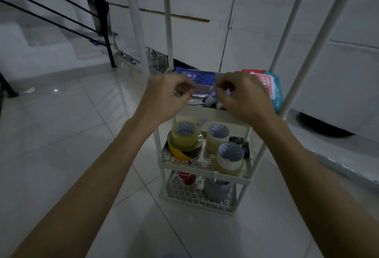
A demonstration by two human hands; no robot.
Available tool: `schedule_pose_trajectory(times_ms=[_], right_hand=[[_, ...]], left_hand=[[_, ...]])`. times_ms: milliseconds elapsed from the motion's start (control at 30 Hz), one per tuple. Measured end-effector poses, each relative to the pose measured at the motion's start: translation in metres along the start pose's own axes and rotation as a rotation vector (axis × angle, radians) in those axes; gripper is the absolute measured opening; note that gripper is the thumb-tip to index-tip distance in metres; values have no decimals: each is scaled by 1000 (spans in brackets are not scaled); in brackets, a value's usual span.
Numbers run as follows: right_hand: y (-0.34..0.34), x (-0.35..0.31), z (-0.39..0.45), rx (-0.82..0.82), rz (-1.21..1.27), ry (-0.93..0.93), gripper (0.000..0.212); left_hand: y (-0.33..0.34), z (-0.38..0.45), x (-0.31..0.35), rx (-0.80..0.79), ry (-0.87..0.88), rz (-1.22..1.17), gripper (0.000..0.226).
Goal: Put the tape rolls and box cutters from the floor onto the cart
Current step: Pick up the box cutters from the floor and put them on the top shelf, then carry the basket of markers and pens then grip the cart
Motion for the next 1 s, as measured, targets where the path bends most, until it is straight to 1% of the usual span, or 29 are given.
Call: schedule_pose_trajectory(times_ms=[67,133,233,333,367,533,600,667,833,933,1000], right_hand=[[-1,-8,-16,107,124,-18,15],[3,-17,-38,168,226,-21,12],[20,-28,-75,229,316,-11,11],[46,-31,-113,301,315,7,9],[58,-31,-125,282,318,21,9],[109,-18,-174,79,318,103,9],[114,-15,-183,1,312,135,10],[108,-16,-184,-79,318,167,10],[44,-36,-157,-320,294,230,10],[-16,-54,-125,-398,274,273,8],[-61,-66,-97,-465,260,320,13]], left_hand=[[-2,-31,8,50,60,-97,15],[3,-59,7,51,60,-159,13],[22,-100,-14,35,-47,-228,20],[51,-140,-39,3,-199,-275,17],[62,-153,-46,-9,-248,-280,17],[104,-206,-79,-93,-445,-266,18],[106,-215,-80,-129,-478,-237,20],[96,-213,-67,-145,-510,-222,17],[42,-174,1,-164,-602,-255,16],[-3,-139,54,-208,-698,-266,15],[-39,-112,89,-232,-715,-250,17]])
Point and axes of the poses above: each hand's wrist, its own z-axis towards the middle knuckle, its own y-axis out of the palm, x = y × z, the point moved 1 cm from there along z, towards the middle knuckle, and after that the axes turned 9 degrees about -z, right-handed, at the moved point
